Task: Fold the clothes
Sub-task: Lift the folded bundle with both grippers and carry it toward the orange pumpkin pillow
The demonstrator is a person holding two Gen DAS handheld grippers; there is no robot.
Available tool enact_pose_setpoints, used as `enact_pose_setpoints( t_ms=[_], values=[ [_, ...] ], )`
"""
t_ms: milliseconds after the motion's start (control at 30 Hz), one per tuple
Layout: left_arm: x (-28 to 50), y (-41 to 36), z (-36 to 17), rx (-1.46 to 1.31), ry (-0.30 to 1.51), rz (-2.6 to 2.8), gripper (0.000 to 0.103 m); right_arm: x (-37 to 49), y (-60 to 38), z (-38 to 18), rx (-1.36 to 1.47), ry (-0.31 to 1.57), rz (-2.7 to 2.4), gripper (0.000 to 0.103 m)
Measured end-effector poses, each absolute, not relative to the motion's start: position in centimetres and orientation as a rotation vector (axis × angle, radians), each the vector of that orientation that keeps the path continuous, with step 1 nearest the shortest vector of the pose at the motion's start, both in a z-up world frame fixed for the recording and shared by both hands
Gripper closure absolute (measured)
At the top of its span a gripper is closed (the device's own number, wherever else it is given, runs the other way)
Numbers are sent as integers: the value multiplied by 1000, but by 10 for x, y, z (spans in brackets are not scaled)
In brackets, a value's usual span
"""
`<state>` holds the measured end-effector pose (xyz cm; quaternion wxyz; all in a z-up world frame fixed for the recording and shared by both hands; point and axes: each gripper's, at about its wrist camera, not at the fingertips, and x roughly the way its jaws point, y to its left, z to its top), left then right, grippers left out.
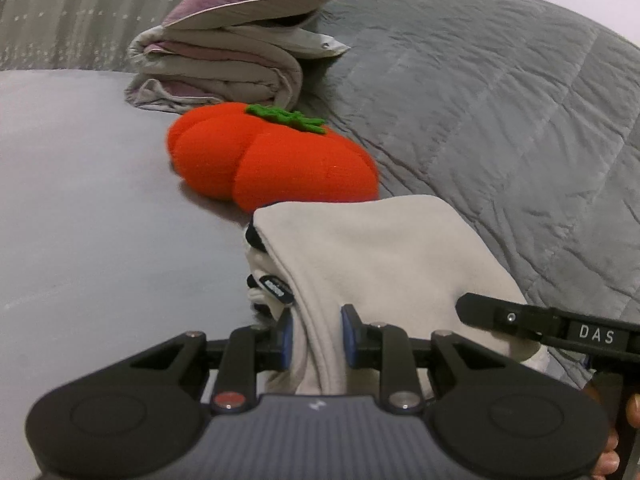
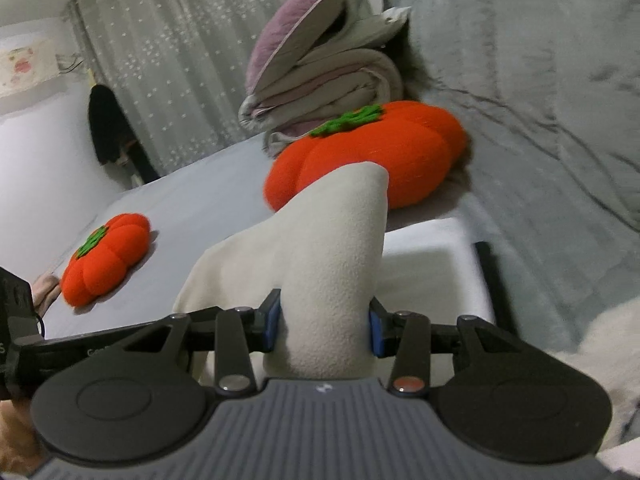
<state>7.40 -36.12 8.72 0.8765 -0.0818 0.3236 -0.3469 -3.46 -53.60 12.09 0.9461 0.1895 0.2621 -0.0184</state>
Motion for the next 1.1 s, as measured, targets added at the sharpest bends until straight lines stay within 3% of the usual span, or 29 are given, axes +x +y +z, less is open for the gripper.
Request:
enact_pose_setpoints(
  t_ms=[767,833,967,1100],
  values=[
    [79,-412,75,-81,641,-699,77,-25,-602,97,514,528,-62,58],
    [81,-414,70,-80,645,-692,76,-21,-603,93,511,549,-92,57],
    [78,-412,69,-72,626,-720,70,-21,-604,93,470,561,-182,38],
    [82,-402,74,-131,625,-716,66,-26,-601,103,396,557,-224,36]
  ],
)
